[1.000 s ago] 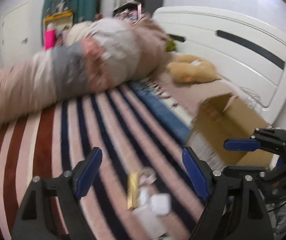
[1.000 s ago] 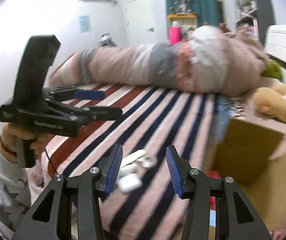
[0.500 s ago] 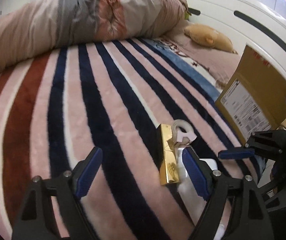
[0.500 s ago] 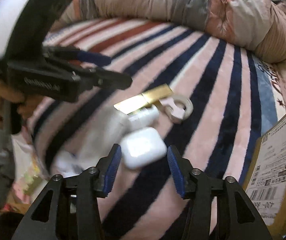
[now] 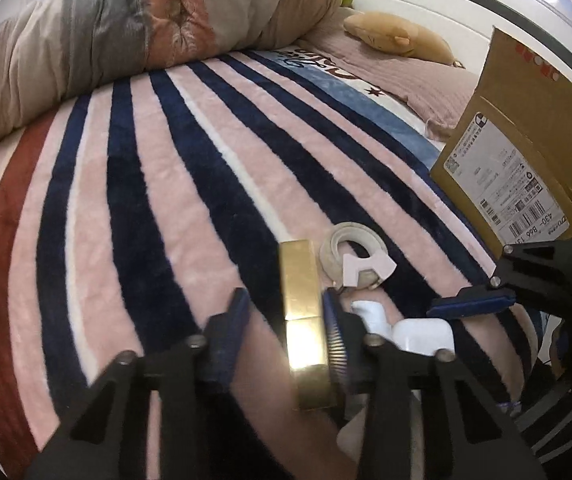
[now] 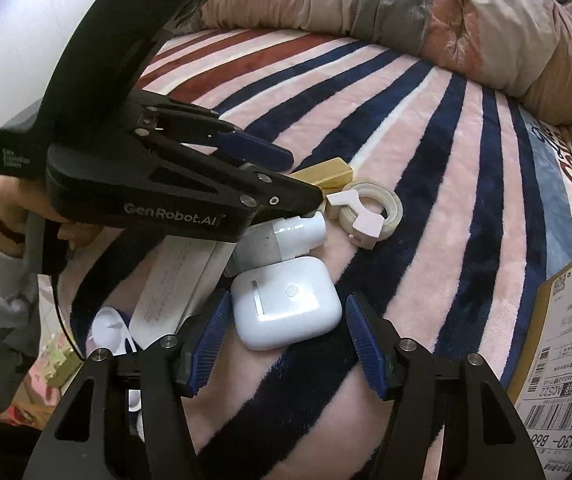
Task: Organize rigid objects
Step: 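Grasp the white earbud case with the right gripper while the left grasps the gold bar, then drop the earbud case and gold bar into the box from both grippers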
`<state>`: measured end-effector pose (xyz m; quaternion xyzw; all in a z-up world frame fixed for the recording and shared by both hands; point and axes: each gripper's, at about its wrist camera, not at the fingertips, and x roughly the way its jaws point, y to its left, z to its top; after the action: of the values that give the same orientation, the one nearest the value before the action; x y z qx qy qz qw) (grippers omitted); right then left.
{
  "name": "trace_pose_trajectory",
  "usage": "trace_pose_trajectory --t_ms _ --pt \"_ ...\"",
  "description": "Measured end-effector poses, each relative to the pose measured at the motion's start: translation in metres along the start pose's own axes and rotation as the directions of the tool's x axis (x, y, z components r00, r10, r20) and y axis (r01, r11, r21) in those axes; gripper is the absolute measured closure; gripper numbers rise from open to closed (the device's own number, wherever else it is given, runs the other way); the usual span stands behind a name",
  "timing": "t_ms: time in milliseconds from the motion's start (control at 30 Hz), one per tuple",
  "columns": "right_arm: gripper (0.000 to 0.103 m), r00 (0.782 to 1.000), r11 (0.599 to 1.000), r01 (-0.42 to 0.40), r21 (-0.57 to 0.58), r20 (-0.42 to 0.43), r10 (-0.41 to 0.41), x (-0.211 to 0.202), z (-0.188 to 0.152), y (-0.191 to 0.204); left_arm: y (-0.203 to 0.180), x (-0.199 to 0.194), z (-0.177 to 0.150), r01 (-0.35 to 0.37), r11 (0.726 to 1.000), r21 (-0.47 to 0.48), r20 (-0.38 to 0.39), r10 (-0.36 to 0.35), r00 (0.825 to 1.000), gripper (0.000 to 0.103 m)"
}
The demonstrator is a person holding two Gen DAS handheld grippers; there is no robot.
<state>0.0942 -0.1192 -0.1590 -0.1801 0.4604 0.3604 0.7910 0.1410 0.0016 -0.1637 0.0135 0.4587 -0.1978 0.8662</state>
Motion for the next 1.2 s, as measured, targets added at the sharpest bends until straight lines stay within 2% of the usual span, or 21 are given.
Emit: trace_pose_trajectory --t_ms 33,167,233,467,600,700,933,1200 --pt "0.047 1.0 1.0 -0.006 0.004 0.001 0.006 0.002 0.002 -0.003 0.001 0.0 0.0 0.021 1.0 -0.006 0.0 -0.021 1.0 0.086" --pt "0.047 1.0 1.0 -0.022 -0.005 0.005 0.022 0.005 0.004 -0.005 0.0 0.0 0.0 0.017 1.0 -0.005 0.003 -0.017 1.0 0.086" --pt "0.051 1.0 1.0 -0.015 -0.024 0.011 0.016 0.005 0.003 -0.002 -0.002 0.0 -0.001 0.011 1.0 -0.002 0.005 -0.011 1.0 0.086" --pt "0.051 0.998 0.998 0.047 -0.044 0.033 -0.046 0.001 0.003 0.004 -0.005 0.004 0.0 -0.004 1.0 -0.009 0.011 0.004 1.0 0.087" --pt "0.051 0.996 0.997 0.071 -0.041 0.059 -0.069 -0.011 0.004 0.004 -0.008 -0.003 0.001 -0.039 0.999 0.008 0.02 0.038 0.999 0.088" --pt "0.051 0.992 0.995 0.095 -0.037 0.085 -0.092 -0.024 0.007 0.005 -0.011 -0.017 0.002 -0.045 0.999 0.007 0.046 0.045 0.998 0.088" --pt "0.051 0.981 0.996 0.078 -0.045 0.179 -0.069 -0.063 0.014 0.02 -0.03 -0.076 0.013 -0.096 0.995 0.033 0.141 0.09 0.986 0.088" --pt "0.051 0.94 0.995 0.092 -0.031 0.331 -0.076 -0.138 0.014 0.02 -0.084 -0.154 0.039 -0.127 0.986 0.107 0.262 0.095 0.96 0.088"
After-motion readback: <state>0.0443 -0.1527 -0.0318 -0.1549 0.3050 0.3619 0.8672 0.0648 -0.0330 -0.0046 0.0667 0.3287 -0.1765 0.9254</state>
